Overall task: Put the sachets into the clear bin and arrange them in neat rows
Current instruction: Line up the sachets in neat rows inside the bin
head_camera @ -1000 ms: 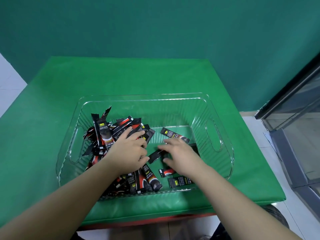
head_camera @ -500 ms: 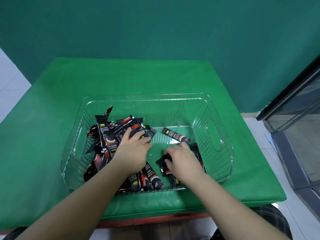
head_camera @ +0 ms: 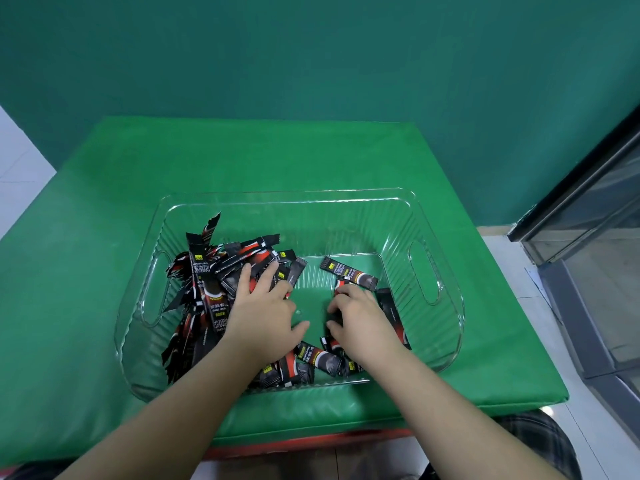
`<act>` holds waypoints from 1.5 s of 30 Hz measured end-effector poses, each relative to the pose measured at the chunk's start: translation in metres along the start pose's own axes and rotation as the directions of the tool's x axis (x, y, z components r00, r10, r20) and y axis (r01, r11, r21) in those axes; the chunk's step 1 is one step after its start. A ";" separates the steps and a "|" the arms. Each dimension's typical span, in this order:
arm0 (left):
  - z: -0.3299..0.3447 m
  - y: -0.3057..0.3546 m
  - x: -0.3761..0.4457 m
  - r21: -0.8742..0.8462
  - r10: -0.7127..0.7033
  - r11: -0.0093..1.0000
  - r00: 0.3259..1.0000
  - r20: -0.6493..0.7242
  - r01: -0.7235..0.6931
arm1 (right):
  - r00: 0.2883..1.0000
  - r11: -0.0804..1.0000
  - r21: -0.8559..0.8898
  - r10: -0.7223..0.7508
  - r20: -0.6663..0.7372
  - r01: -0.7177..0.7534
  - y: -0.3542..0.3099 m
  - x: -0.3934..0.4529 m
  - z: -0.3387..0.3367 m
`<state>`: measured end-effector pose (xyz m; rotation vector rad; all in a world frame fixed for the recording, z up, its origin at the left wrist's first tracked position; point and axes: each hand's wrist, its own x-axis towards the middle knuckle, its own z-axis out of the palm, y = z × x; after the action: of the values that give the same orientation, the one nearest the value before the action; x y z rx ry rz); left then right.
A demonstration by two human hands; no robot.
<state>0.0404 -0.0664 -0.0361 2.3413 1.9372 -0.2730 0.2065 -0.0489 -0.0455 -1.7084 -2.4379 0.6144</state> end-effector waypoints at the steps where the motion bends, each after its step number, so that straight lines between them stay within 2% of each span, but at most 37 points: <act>1: 0.001 0.001 0.000 -0.003 -0.011 1.000 1.000 -0.010 0.011 | 1.000 1.000 0.003 0.004 -0.003 -0.004 0.001 0.001 0.000; 6: 0.000 -0.004 0.001 0.005 -0.023 1.000 1.000 -0.001 0.023 | 1.000 1.000 -0.010 0.023 -0.019 -0.023 0.000 0.006 0.001; 11: 0.001 -0.006 0.005 0.138 -0.023 0.990 0.996 0.089 0.010 | 1.000 0.997 -0.070 0.029 -0.006 -0.029 -0.005 0.016 -0.001; 18: 0.007 -0.004 0.000 0.140 -0.054 0.989 0.998 0.029 0.049 | 0.998 0.971 -0.231 -0.061 0.007 0.061 0.007 0.033 -0.017; 21: 0.012 -0.005 0.000 0.113 -0.041 0.993 0.999 -0.006 0.042 | 0.996 0.954 -0.300 -0.029 -0.081 0.003 0.011 0.040 -0.023; 24: 0.015 -0.008 0.002 0.134 -0.024 0.991 1.000 -0.019 0.026 | 0.992 0.953 -0.290 0.054 -0.116 -0.086 0.010 0.040 -0.021; 30: 0.016 -0.006 0.004 0.121 -0.035 0.992 0.999 -0.034 0.039 | 0.998 0.972 -0.227 0.060 0.024 -0.053 0.012 0.042 -0.022; 32: 0.016 -0.006 0.004 0.120 -0.033 0.992 0.999 -0.039 0.037 | 0.997 0.980 -0.183 0.076 0.017 -0.071 0.013 0.039 -0.026; 35: 0.017 -0.007 0.004 0.127 -0.031 0.991 0.999 -0.033 0.035 | 0.976 0.967 -0.136 0.214 -0.043 -0.218 0.011 0.023 -0.023; 38: 0.017 -0.006 0.005 0.127 -0.026 0.991 0.999 -0.045 0.032 | 0.932 0.931 -0.152 0.348 0.100 -0.331 0.005 0.007 -0.015; 41: 0.017 -0.006 0.005 0.103 -0.027 0.994 0.998 -0.053 0.032 | 0.911 0.920 -0.225 0.364 0.193 -0.320 0.000 -0.006 -0.015; 45: 0.018 -0.006 0.005 0.108 -0.024 0.994 0.998 -0.057 0.030 | 0.923 0.929 -0.243 0.330 0.197 -0.280 0.002 -0.020 -0.024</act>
<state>0.0337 -0.0642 -0.0548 2.4160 2.0308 -0.3271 0.2229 -0.0602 -0.0218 -2.2535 -2.4826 0.6412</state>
